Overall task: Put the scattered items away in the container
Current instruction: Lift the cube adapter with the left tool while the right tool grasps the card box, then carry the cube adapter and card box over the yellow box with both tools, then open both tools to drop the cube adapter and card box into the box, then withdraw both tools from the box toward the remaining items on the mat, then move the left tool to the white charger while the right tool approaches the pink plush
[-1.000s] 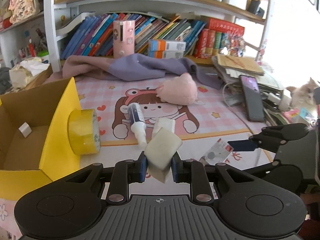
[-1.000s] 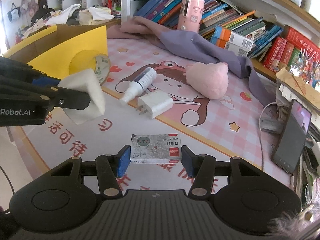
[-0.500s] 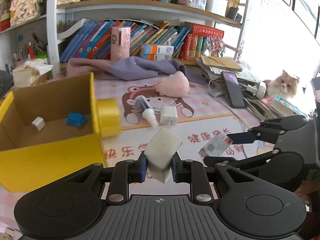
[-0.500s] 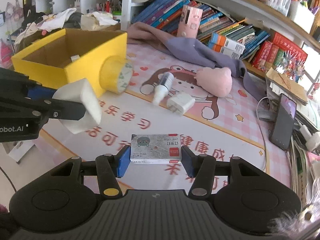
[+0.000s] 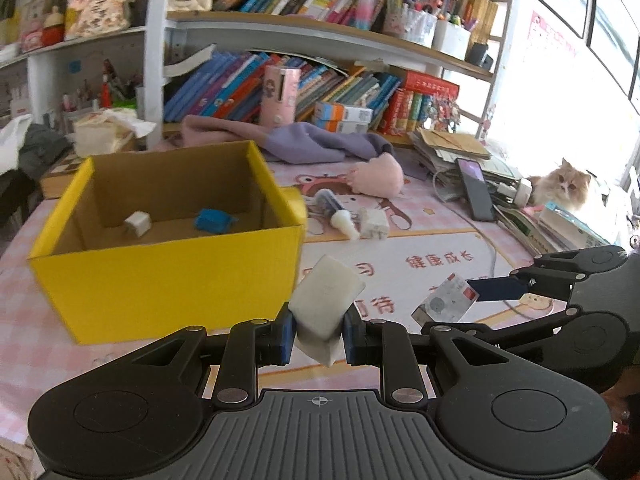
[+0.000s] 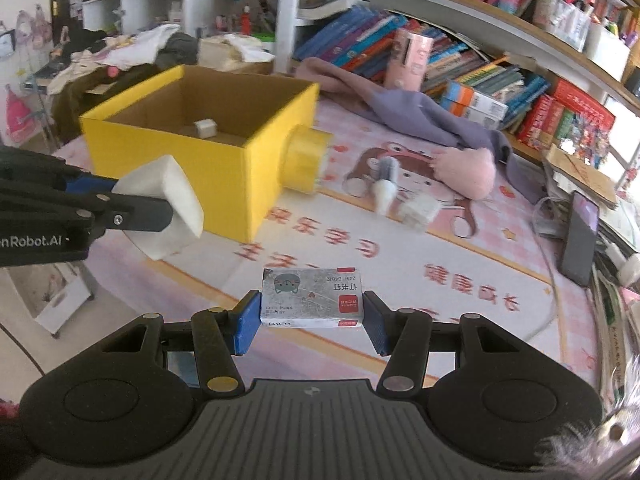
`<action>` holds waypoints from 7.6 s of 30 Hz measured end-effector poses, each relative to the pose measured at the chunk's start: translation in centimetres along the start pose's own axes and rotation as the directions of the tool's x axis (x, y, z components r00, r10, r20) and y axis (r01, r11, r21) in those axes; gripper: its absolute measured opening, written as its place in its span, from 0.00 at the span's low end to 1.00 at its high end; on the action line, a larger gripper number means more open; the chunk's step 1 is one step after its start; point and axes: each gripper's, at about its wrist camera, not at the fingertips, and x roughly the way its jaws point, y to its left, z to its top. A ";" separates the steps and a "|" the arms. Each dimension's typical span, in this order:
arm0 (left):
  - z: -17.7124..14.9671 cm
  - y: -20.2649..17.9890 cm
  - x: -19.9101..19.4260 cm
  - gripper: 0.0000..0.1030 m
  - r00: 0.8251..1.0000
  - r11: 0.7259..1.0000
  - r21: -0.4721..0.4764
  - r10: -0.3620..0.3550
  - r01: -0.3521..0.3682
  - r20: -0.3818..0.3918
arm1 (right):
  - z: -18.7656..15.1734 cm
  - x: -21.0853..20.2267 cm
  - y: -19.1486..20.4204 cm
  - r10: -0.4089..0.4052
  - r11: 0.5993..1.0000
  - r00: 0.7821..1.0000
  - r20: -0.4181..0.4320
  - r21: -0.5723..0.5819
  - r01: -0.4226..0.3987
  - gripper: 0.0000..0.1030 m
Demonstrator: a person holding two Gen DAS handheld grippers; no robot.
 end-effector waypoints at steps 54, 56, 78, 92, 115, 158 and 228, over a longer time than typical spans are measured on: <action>9.3 11.4 3.1 0.22 0.959 0.964 0.019 0.262 -0.265 0.112 | 17.6 8.1 5.5 0.206 0.923 0.966 0.159 -0.358 -0.138 0.50; 9.5 11.8 4.3 0.22 0.957 0.960 0.026 0.275 -0.278 0.093 | 18.0 9.5 5.6 0.213 0.916 0.966 0.146 -0.373 -0.145 0.50; 10.0 14.3 15.1 0.22 0.908 0.899 0.298 0.381 -0.320 -0.173 | 18.2 22.0 6.1 0.266 0.778 0.943 -0.199 -0.534 -0.332 0.50; 10.0 14.9 16.7 0.24 0.883 0.879 0.386 0.394 -0.281 -0.255 | 17.9 21.7 7.4 0.286 0.744 0.928 -0.237 -0.555 -0.371 0.50; 12.5 12.7 10.4 0.74 0.885 0.853 0.269 0.466 -0.447 -0.007 | 18.7 17.1 5.0 0.356 0.834 0.932 -0.063 -0.428 -0.347 0.69; 5.7 9.4 -4.4 0.86 0.900 0.900 0.071 0.421 -0.430 0.112 | 9.7 0.1 -0.6 -0.010 0.998 0.959 0.285 0.064 -0.009 0.68; 10.1 -13.4 18.6 0.88 0.982 0.949 0.280 0.171 -0.143 -0.080 | 1.2 10.2 -22.2 -0.035 0.983 0.999 -0.034 0.179 0.041 0.69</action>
